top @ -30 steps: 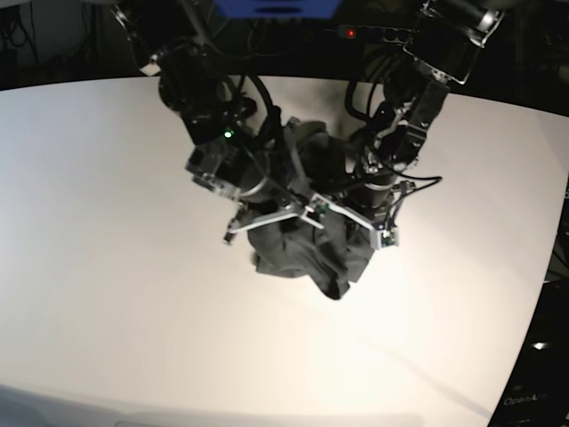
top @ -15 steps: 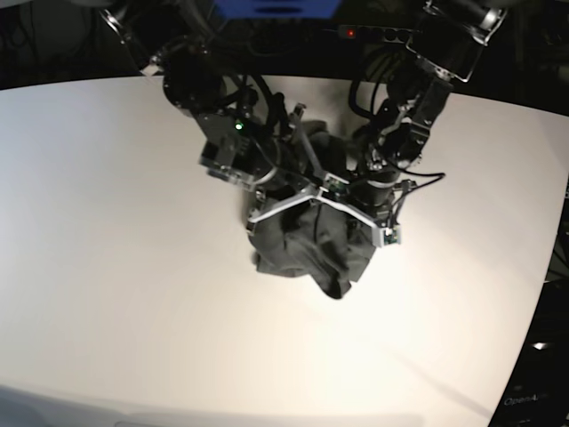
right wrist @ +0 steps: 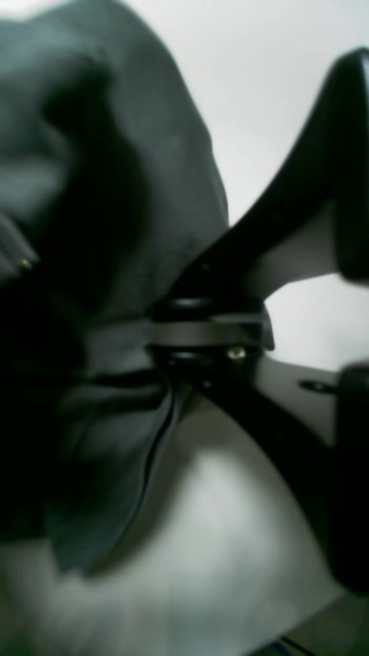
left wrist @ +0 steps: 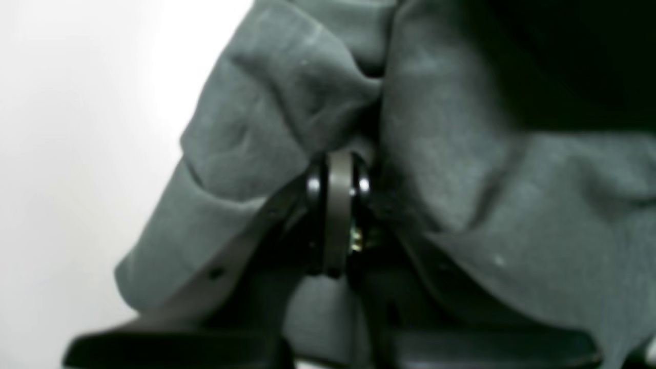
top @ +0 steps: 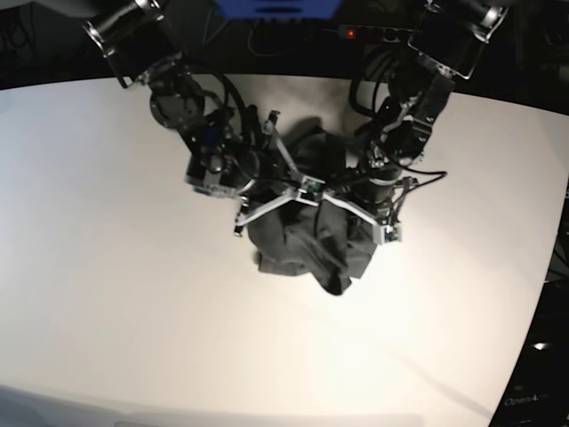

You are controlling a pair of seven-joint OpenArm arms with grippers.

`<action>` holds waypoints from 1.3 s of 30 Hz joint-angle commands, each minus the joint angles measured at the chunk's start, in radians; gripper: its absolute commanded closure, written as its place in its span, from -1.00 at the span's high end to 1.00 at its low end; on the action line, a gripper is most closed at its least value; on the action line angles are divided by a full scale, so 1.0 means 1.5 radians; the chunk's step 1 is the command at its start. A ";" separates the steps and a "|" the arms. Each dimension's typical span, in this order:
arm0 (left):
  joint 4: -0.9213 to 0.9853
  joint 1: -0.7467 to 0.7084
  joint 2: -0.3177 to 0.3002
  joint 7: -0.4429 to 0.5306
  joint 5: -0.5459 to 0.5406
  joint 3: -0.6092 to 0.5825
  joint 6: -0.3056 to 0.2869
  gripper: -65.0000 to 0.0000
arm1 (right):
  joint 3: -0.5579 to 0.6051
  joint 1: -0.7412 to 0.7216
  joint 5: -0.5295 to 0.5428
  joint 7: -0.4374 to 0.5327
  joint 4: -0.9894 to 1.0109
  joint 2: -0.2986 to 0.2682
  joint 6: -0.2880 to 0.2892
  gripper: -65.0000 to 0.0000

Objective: Fold the T-shirt properly
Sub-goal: 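Grasp the folded bundle with both grippers, then release with the left gripper and drag the bundle with the right gripper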

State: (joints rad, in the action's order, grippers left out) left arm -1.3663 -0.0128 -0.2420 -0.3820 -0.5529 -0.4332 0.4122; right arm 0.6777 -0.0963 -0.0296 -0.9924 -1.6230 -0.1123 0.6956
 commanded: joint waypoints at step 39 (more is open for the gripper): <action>-0.296 -0.075 -0.095 -0.177 -0.111 0.139 0.012 -0.92 | -0.121 -0.088 -0.001 0.128 0.223 -0.028 -0.001 -0.98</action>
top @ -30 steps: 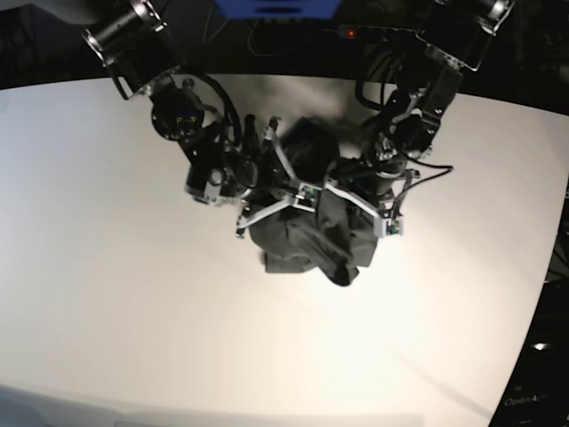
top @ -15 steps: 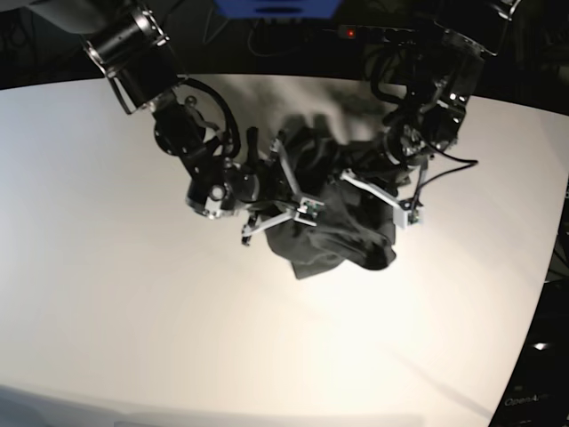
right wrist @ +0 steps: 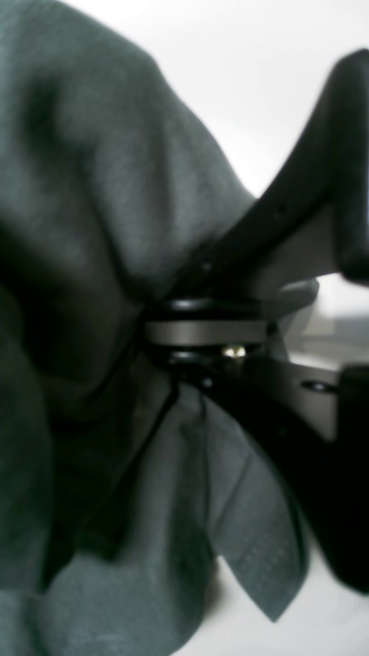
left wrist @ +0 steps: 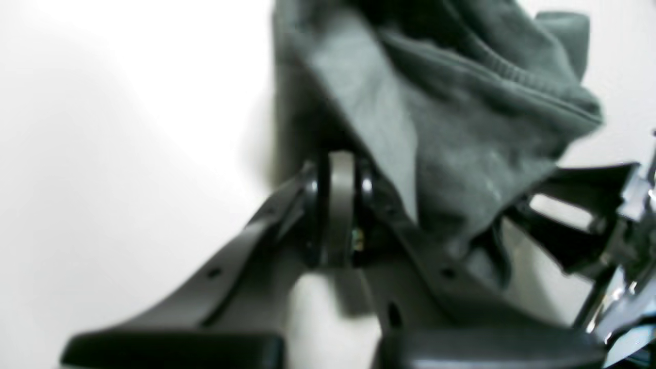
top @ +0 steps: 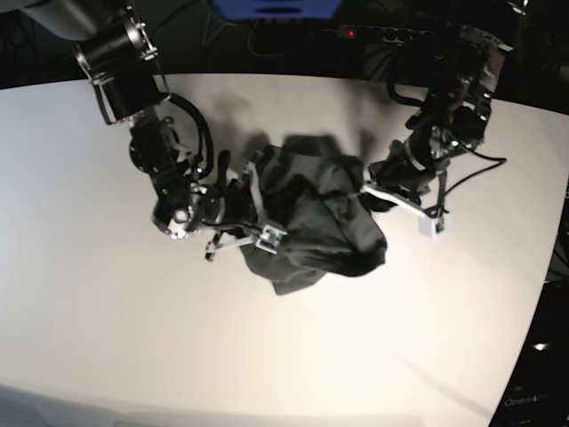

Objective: Fold the T-shirt properly
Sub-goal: 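Release with the left gripper and drag the bundle with the right gripper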

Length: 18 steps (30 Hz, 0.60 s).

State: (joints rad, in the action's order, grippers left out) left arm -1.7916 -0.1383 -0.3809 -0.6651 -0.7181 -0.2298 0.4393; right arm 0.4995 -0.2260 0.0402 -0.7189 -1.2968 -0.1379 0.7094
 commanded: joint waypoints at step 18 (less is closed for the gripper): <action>0.078 -0.019 0.002 0.018 0.007 0.079 -0.111 -0.92 | -0.135 -0.017 -0.044 0.007 0.110 -0.087 -0.009 -0.98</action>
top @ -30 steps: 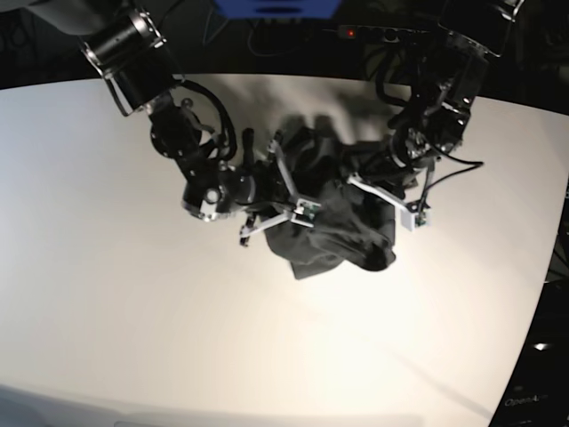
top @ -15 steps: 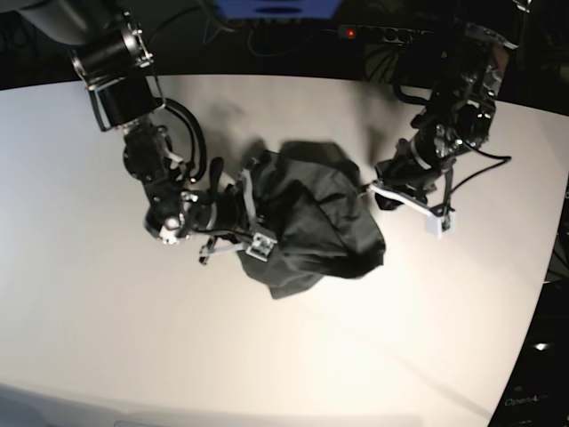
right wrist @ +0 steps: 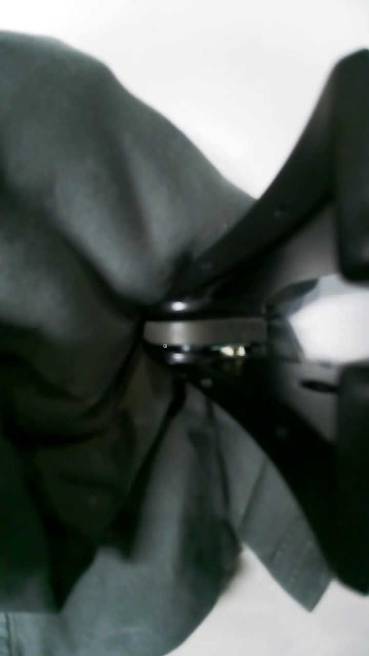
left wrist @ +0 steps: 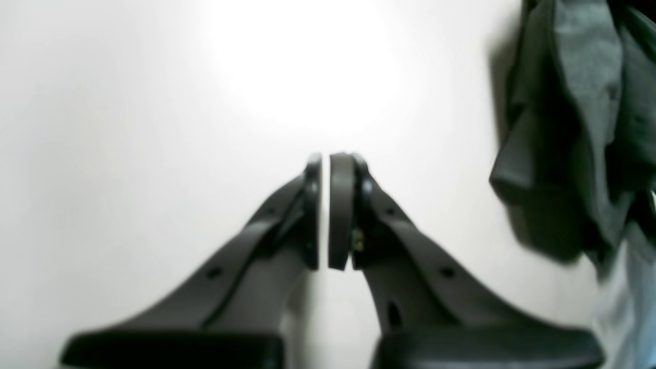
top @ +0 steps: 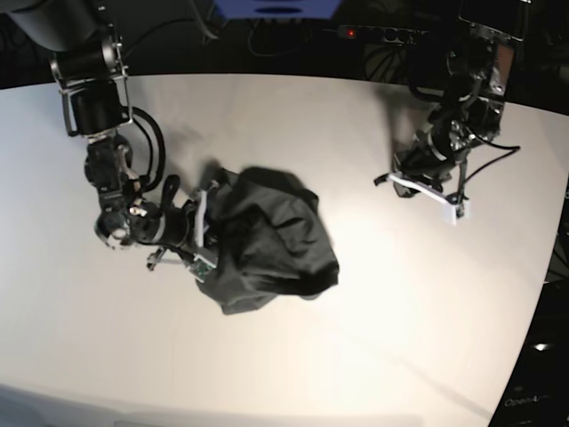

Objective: Fold the T-shirt properly
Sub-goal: 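Release with the left gripper and drag the bundle with the right gripper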

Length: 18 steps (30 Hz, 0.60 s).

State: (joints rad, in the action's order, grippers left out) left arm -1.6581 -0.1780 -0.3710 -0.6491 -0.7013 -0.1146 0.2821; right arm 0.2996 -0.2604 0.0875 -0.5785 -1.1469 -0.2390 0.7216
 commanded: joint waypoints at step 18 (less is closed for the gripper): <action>-0.015 0.011 -0.003 0.008 -0.008 -0.002 -0.007 -0.92 | -0.093 0.038 -0.080 -0.092 -0.047 -0.091 -0.016 -0.98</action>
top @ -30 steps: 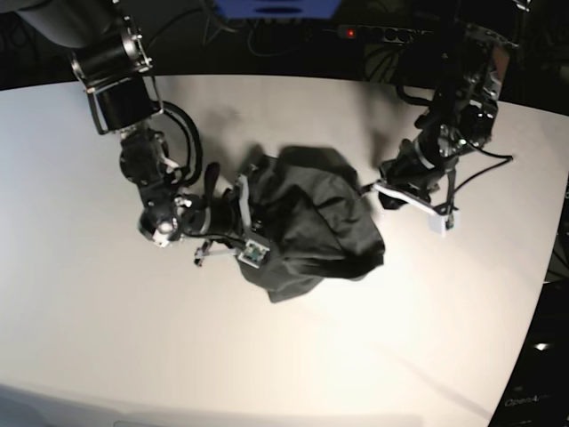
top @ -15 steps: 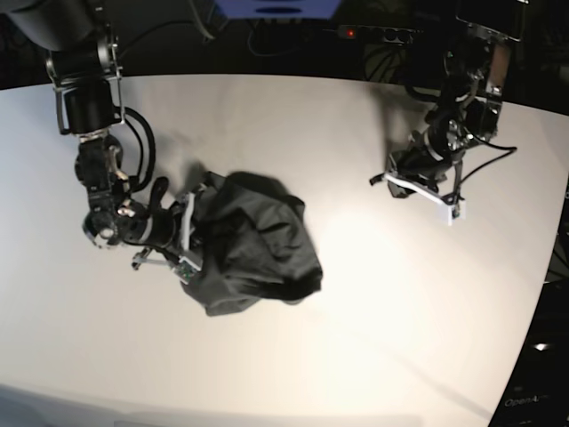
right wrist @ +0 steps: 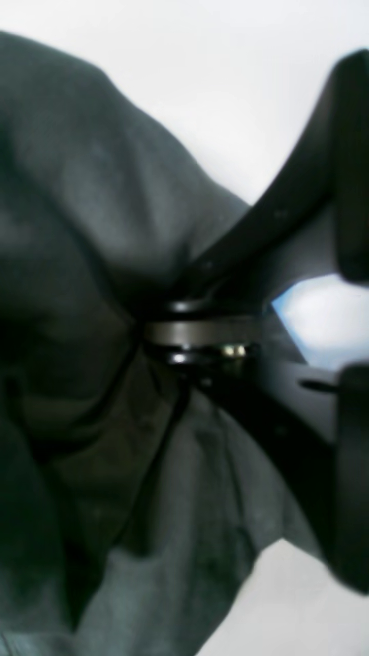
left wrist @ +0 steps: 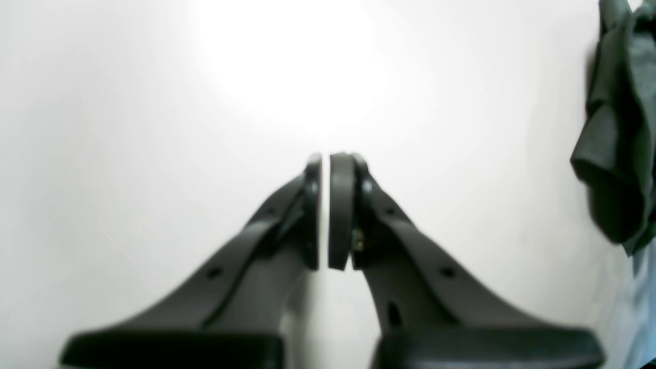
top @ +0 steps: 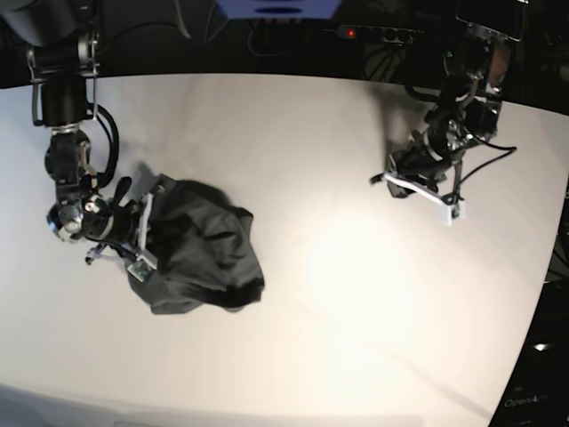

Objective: Fold the T-shirt properly
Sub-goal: 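Release with the left gripper and drag the bundle with the right gripper, then open the right gripper and move the left gripper toward the bundle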

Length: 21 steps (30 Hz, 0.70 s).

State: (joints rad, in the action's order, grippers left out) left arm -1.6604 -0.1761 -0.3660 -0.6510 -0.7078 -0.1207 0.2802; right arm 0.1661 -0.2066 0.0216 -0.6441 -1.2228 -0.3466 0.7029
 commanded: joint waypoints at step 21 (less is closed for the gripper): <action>-0.012 -0.002 -0.006 0.009 -0.001 0.000 -0.005 -0.92 | 0.011 0.045 -0.037 -0.118 -0.255 -0.028 -0.003 -1.00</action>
State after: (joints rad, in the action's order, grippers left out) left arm -1.6611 -0.1844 -0.3660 -0.6514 -0.7074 -0.1234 0.2806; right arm 0.1879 -0.1177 -0.0353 -0.8310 -1.5871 -0.3767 0.7033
